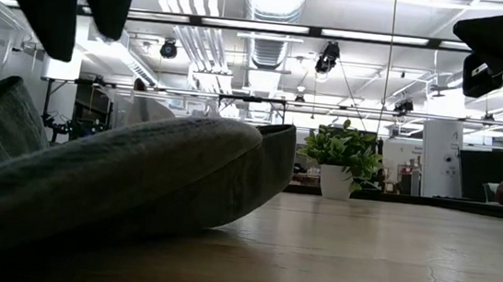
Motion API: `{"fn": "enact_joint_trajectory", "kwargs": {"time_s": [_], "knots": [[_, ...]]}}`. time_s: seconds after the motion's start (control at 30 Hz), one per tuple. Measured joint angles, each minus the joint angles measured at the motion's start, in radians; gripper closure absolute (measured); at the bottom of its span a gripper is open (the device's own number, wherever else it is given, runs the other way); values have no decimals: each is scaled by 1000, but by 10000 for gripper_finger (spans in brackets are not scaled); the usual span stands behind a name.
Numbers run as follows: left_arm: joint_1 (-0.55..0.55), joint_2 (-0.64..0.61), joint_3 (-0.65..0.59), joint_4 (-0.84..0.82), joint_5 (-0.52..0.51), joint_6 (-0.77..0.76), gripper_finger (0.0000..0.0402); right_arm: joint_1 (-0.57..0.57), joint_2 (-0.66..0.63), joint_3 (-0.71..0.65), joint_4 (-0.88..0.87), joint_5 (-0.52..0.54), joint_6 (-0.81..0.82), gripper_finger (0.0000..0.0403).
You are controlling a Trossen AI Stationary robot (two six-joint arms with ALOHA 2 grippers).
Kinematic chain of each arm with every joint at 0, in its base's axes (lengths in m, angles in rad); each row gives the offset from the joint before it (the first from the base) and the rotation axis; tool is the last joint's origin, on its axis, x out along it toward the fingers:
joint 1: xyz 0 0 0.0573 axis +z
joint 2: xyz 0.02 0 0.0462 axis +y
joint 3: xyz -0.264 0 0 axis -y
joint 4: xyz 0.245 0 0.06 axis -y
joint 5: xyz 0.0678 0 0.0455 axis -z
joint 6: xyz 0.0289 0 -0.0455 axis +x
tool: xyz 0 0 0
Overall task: Pick & Place hat
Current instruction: Put the black cap into the bottom transparent bin
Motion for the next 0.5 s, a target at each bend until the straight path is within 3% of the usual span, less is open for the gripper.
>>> {"fn": "enact_joint_trajectory", "kwargs": {"time_s": [0.3,0.5], "knots": [[67,0,5,-65,88,72,244,0,0,0,0,0,0,394],[155,0,19,-227,196,135,244,0,0,0,0,0,0,394]]}}
